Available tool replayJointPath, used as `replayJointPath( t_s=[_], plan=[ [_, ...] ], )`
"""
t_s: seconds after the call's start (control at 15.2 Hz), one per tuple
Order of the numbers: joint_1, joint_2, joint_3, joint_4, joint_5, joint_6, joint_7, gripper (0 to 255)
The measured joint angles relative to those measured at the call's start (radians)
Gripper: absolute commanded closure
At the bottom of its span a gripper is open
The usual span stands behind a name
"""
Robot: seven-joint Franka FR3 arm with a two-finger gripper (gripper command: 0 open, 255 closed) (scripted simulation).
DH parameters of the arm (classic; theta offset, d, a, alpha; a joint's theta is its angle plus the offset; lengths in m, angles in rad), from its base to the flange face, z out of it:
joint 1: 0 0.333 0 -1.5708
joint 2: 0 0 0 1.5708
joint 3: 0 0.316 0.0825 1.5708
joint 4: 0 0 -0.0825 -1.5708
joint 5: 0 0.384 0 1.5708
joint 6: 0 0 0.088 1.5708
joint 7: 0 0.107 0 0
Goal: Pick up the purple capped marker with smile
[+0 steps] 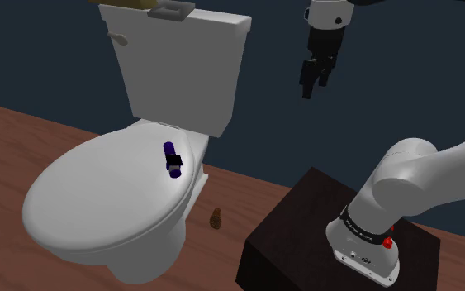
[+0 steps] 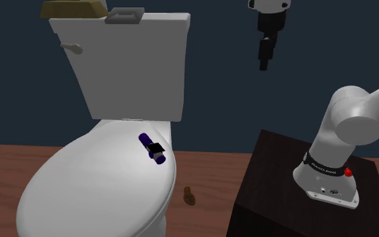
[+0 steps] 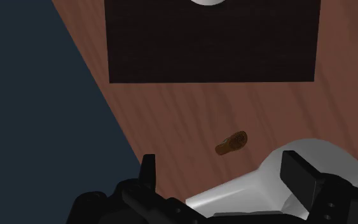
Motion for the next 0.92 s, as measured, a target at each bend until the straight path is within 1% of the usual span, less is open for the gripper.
replayJointPath(
  t_s=[0.13,0.33,0.66,0.92],
  plan=[
    [0.001,0.008,0.007,-0.005,0.008,0.011,0.011,0],
    [0.008,0.063,0.042,-0.011,0.046,0.066,0.07,0],
    [0.019,0.193,0.111,0.009,0.11,0.169,0.182,0],
    [0.023,0.311,0.157,0.03,0.144,0.263,0.261,0]
  ],
)
